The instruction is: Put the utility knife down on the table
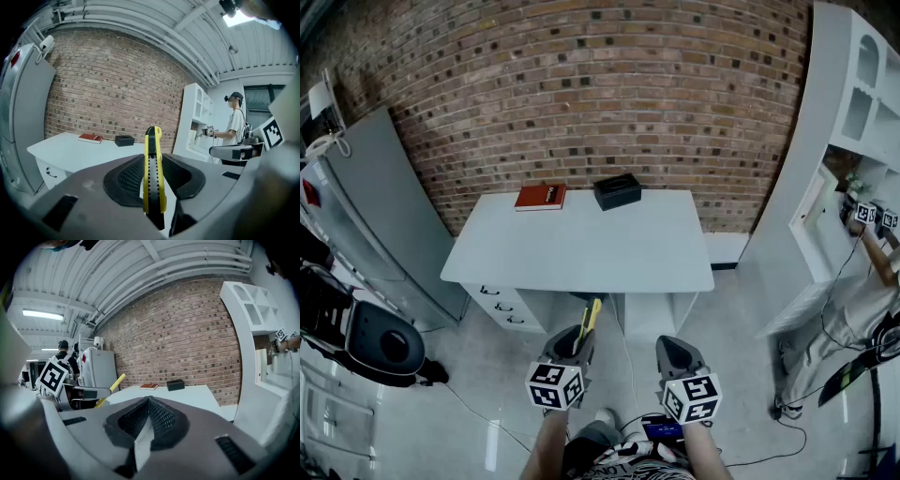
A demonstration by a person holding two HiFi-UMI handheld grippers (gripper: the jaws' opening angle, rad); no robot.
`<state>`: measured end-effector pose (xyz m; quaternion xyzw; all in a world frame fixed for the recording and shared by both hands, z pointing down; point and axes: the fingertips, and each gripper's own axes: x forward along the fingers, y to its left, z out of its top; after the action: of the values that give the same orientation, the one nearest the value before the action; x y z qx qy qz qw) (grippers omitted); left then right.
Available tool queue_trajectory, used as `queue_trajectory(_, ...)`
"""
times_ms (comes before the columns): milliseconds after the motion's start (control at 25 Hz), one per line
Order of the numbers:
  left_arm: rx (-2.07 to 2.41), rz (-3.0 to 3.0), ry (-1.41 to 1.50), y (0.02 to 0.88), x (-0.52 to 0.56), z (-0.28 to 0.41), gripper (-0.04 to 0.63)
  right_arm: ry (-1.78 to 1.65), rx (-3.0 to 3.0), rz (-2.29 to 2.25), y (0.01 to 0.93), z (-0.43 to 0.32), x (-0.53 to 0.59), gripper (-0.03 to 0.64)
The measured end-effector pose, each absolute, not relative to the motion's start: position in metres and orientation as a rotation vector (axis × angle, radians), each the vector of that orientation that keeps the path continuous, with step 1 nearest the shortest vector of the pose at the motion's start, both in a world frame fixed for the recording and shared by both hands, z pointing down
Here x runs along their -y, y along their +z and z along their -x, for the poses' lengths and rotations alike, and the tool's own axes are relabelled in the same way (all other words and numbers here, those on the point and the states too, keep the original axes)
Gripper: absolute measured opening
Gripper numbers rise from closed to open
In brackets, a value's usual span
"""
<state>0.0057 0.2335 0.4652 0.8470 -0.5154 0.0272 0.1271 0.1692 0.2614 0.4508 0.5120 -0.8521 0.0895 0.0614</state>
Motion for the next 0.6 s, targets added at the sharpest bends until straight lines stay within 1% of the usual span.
queue_trajectory(600, 1.510, -2.491, 0.115, 0.457, -0.248, -0.010, 0.124, 0.321, 2.625, -1.555, 0.454, -0.172, -0.263, 0.000)
